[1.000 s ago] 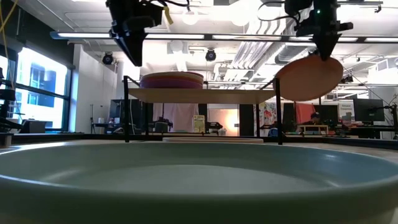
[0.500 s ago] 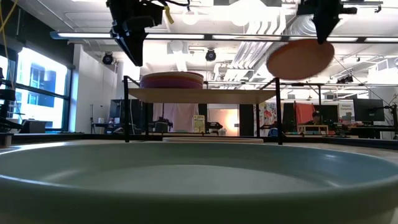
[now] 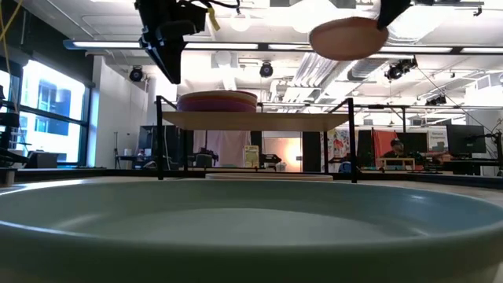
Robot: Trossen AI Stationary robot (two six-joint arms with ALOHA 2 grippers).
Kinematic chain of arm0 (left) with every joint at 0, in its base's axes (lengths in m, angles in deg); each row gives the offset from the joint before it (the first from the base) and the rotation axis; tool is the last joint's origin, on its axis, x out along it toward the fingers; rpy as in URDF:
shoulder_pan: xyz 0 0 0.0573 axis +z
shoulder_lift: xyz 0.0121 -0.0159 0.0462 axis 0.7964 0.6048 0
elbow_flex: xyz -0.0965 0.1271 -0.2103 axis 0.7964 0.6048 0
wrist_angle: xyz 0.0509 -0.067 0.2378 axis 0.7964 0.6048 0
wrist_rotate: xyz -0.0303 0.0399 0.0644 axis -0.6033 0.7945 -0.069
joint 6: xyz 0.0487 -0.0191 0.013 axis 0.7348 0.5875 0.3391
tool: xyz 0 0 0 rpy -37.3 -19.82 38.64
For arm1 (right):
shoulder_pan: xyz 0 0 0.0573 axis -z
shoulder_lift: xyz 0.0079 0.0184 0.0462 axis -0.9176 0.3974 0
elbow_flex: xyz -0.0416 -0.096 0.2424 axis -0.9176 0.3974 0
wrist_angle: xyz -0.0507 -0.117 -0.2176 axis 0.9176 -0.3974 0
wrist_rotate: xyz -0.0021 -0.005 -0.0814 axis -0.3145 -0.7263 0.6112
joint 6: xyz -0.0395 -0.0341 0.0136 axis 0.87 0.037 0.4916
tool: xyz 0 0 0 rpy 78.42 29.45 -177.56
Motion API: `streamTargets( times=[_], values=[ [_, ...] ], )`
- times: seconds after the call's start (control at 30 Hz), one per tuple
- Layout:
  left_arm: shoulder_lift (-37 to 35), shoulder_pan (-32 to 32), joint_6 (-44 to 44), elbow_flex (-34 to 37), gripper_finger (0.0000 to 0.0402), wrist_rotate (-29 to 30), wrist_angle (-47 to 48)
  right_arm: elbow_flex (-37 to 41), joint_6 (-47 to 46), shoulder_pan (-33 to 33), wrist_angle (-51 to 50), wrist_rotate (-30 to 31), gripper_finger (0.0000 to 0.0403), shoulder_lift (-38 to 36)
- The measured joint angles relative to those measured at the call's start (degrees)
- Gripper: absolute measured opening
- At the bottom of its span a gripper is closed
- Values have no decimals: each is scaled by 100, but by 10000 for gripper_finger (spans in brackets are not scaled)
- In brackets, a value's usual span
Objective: Place and stack plates onto a shelf
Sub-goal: Put the brown plate on the shelf
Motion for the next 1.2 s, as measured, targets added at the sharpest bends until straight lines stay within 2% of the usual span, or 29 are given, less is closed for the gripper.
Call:
streamTargets(
  times=[0.17,0.6,0.77,0.93,1.07,1.2],
  values=[
    [1,0,-28,0,99,0,-1,246,1,-17,280,-340,0,137],
    [-1,0,-150,0,99,-6,-1,484,-106,-522,980,-639,0,1009],
    [1,0,-151,0,99,-9,1,484,-152,-520,956,-921,0,1400],
    [1,0,-152,0,99,-15,1,484,-159,-501,983,-956,0,1744],
    [1,0,-152,0,99,-17,1,484,-157,-446,1064,-1341,0,2002],
    [1,0,-154,0,99,-17,1,485,-159,-442,1151,-1347,0,2202]
  ],
)
